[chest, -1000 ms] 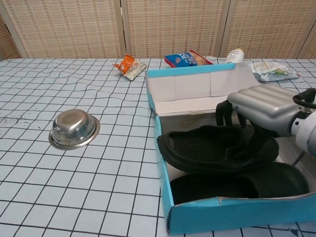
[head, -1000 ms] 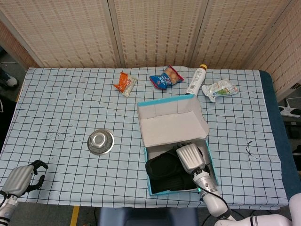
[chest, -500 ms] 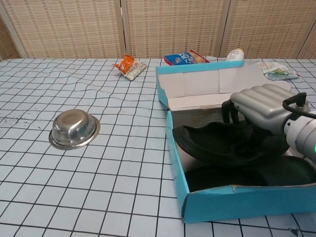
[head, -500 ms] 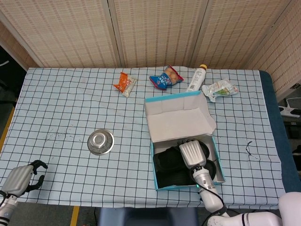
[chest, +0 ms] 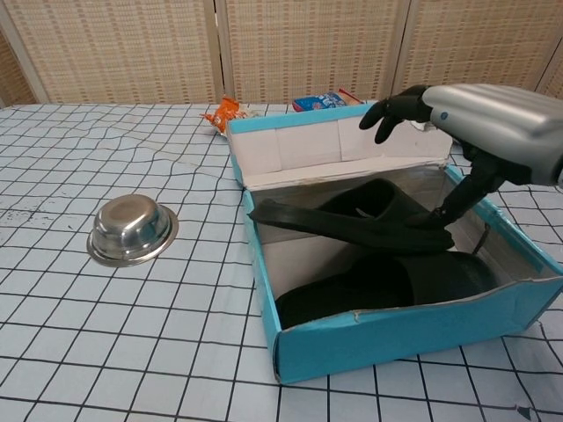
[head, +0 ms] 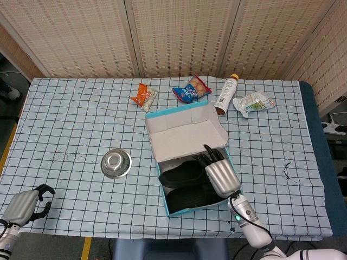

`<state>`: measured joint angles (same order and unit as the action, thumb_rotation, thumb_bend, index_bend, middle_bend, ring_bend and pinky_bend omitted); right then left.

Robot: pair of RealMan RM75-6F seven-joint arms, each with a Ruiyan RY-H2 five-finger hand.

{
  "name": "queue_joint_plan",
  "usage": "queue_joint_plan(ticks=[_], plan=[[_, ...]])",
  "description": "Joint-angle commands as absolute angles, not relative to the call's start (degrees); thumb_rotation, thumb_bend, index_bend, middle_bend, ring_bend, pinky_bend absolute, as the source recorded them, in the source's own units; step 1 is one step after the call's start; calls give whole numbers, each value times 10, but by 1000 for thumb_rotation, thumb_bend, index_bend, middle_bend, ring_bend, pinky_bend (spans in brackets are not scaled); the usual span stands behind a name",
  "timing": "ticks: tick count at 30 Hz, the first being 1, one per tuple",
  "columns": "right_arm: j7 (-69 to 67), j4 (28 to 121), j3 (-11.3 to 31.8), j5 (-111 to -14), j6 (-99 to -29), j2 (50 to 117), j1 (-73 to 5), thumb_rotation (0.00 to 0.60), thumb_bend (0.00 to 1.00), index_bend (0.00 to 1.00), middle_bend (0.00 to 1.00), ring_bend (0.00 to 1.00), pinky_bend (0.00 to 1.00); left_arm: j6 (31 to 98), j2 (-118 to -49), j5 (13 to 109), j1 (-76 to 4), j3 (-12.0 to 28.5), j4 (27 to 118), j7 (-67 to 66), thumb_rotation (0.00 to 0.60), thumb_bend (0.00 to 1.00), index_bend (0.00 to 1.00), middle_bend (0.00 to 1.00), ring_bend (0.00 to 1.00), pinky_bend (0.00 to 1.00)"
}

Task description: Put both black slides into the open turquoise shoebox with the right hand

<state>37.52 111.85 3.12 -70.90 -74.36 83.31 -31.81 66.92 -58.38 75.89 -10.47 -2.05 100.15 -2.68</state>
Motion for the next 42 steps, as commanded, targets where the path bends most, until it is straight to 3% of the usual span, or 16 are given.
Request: queue_joint_plan(ticks=[1, 5, 9, 15, 21, 42], plan=[[349, 1125, 29, -724, -735, 830, -313, 600, 62, 181, 209, 0, 134, 668, -584, 758, -106, -21, 1002, -29, 600, 499, 376, 292, 441, 548], [305, 1111, 28, -755, -723, 847, -315, 600, 62, 291, 225, 32, 157, 667, -585, 756, -106, -21, 1002, -31, 600, 499, 377, 293, 441, 548], [274, 1076, 33, -792, -719, 884, -321, 600, 78, 464, 375, 195, 313, 668, -585, 758, -106, -21, 1002, -32, 600, 499, 376, 293, 441, 549], [261, 1053, 41, -789, -704, 914, -328, 600, 173, 590, 487, 290, 414, 667, -584, 757, -106, -21, 1002, -30, 600, 499, 376, 293, 442, 549], [275, 1004, 39, -760, -674, 956, -335, 600, 197, 619, 516, 302, 426, 668, -582, 760, -106, -21, 1003, -24, 600, 499, 376, 294, 441, 549], [305, 938, 22, -740, -657, 971, -317, 600, 197, 629, 516, 302, 426, 667, -582, 761, -106, -22, 1002, -25, 600, 498, 377, 294, 442, 549]])
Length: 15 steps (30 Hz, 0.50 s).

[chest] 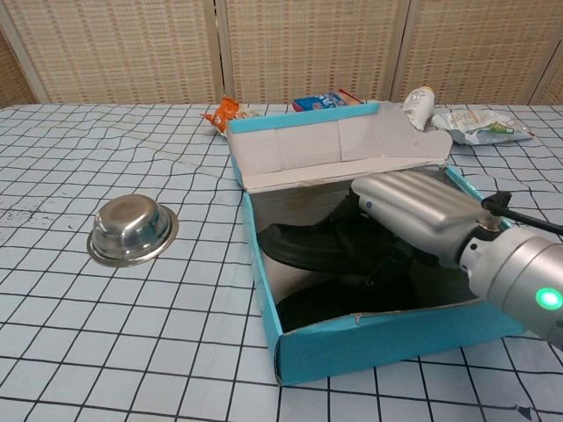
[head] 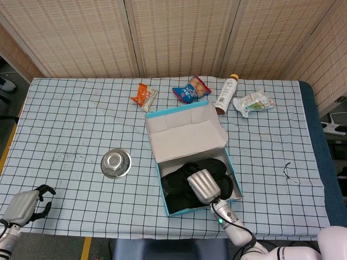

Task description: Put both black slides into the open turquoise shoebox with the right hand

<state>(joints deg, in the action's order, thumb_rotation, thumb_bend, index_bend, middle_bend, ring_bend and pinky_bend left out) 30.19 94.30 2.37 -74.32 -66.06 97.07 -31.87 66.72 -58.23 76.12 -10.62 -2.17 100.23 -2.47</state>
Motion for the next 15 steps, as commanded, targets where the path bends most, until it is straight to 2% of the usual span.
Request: queue_joint_plan(ticks=[1, 15], plan=[[307, 935, 21, -738, -655, 972, -317, 600, 198, 629, 516, 302, 426, 668, -582, 761, -106, -22, 1002, -25, 600, 498, 377, 294, 442, 549], [296, 906, 24, -745, -653, 987, -311, 600, 196, 617, 516, 302, 426, 667, -581, 760, -106, -21, 1002, -20, 600, 499, 377, 294, 442, 550]])
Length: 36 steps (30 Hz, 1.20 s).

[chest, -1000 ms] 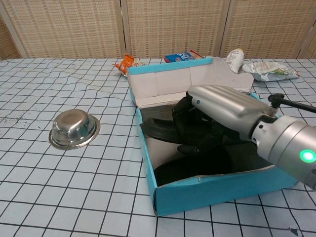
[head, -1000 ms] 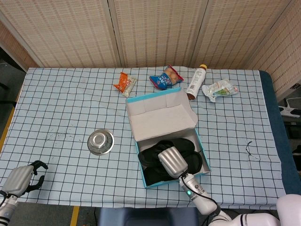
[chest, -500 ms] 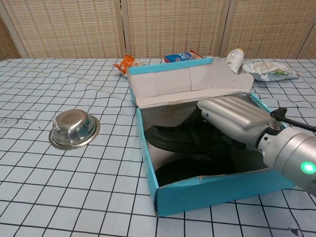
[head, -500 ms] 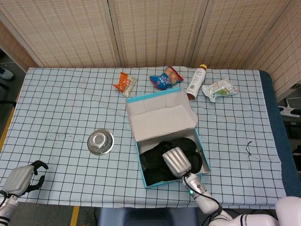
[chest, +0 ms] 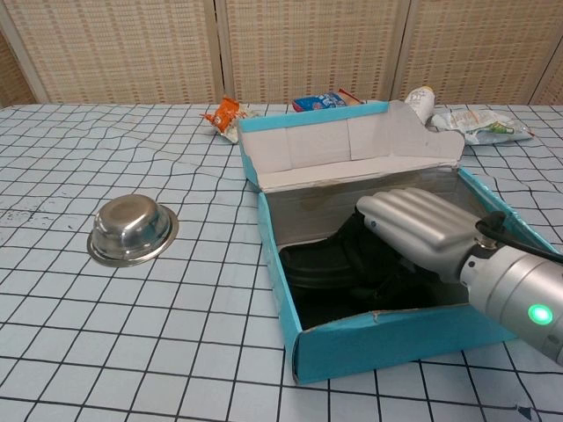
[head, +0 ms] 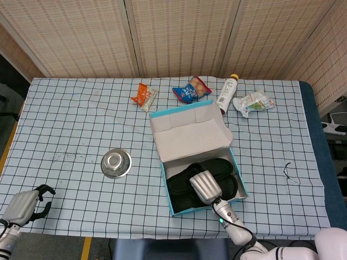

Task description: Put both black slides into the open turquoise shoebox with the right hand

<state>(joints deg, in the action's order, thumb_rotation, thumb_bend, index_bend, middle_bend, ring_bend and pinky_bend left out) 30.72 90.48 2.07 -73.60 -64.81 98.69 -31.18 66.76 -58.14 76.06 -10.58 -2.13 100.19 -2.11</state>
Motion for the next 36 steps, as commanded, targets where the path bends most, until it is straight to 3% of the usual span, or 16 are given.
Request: queue_joint_plan(ticks=[1, 7, 13, 19, 23, 27, 36], plan=[[289, 907, 26, -750, -656, 986, -310, 600, 195, 607, 516, 301, 426, 668, -581, 761, -106, -21, 1002, -20, 600, 499, 377, 294, 442, 550], [231, 947, 41, -790, -675, 951, -308, 600, 196, 519, 450, 267, 399, 665, -582, 760, -107, -21, 1001, -20, 600, 498, 377, 296, 443, 549], [186, 1022, 47, -814, -685, 879, -301, 600, 195, 397, 350, 162, 334, 663, -583, 757, -108, -21, 1000, -23, 600, 499, 377, 298, 444, 550], [158, 1058, 32, -853, -717, 795, -275, 600, 193, 365, 336, 155, 330, 664, -582, 754, -107, -20, 999, -20, 600, 498, 377, 299, 444, 550], [188, 1041, 0, -866, -777, 736, -220, 600, 189, 365, 336, 155, 330, 672, -580, 760, -104, -20, 1000, -17, 600, 498, 377, 301, 445, 550], [224, 987, -23, -851, -832, 713, -163, 600, 96, 303, 273, 102, 260, 683, -584, 768, -101, -18, 998, -17, 600, 498, 373, 301, 445, 550], [196, 895, 1, -785, -871, 717, -104, 600, 29, 123, 96, 0, 130, 704, -593, 784, -96, -18, 994, -29, 600, 499, 360, 290, 444, 549]])
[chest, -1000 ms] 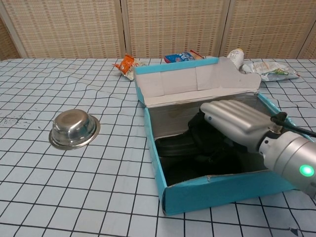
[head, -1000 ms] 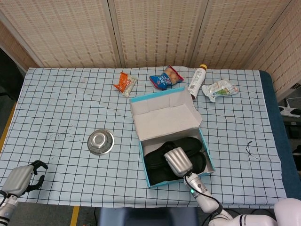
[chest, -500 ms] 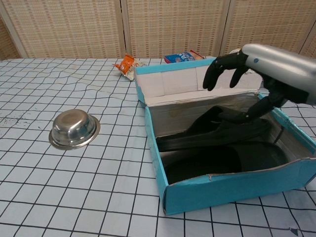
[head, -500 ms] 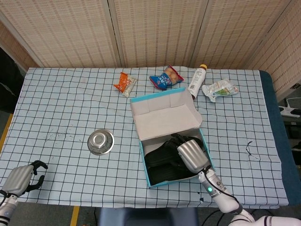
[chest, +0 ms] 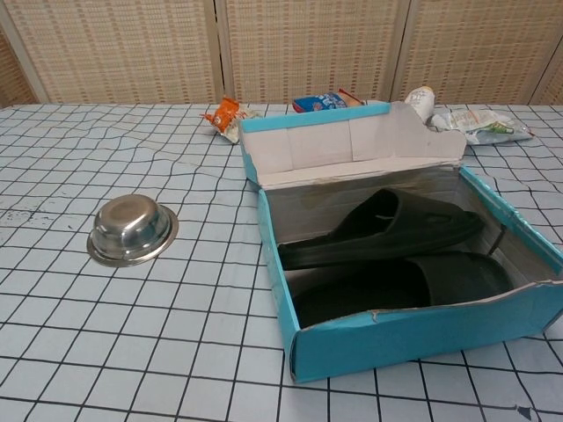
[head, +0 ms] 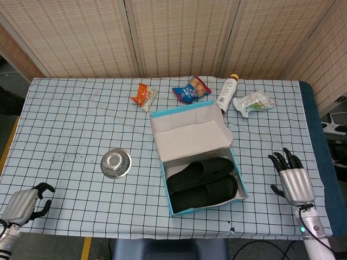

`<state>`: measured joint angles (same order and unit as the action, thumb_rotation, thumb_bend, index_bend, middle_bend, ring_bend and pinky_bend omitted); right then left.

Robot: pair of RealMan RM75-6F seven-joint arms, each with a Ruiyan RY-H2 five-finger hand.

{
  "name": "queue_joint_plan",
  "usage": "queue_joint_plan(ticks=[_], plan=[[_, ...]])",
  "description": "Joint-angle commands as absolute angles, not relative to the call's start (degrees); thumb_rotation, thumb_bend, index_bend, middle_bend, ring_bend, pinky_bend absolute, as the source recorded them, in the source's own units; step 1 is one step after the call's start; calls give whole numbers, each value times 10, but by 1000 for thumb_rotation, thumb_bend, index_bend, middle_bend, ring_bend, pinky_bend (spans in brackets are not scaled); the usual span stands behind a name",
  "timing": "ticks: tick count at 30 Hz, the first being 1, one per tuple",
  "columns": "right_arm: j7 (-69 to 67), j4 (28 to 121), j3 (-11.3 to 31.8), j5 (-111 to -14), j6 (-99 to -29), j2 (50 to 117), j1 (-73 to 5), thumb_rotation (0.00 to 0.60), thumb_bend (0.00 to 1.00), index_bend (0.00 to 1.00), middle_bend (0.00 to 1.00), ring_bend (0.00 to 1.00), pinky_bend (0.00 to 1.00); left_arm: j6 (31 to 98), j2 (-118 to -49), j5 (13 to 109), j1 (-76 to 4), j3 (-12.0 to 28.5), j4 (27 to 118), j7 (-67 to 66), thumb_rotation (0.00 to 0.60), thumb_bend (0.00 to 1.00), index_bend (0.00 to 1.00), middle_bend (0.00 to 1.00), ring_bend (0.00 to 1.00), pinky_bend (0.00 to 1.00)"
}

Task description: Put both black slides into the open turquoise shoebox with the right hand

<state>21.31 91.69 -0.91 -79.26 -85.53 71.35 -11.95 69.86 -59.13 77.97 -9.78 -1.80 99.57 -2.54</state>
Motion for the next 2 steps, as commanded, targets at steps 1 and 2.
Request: queue_joint_plan(ticks=[1, 2], plan=[[187, 887, 3, -789, -877, 720, -101, 600, 28, 122, 94, 0, 127, 705, -594, 784, -95, -18, 993, -29, 600, 499, 360, 289, 444, 549], [179, 879, 4, -794, -882, 724, -98, 600, 28, 121, 94, 0, 126, 708, -595, 785, -95, -17, 994, -29, 600, 499, 360, 289, 445, 549]])
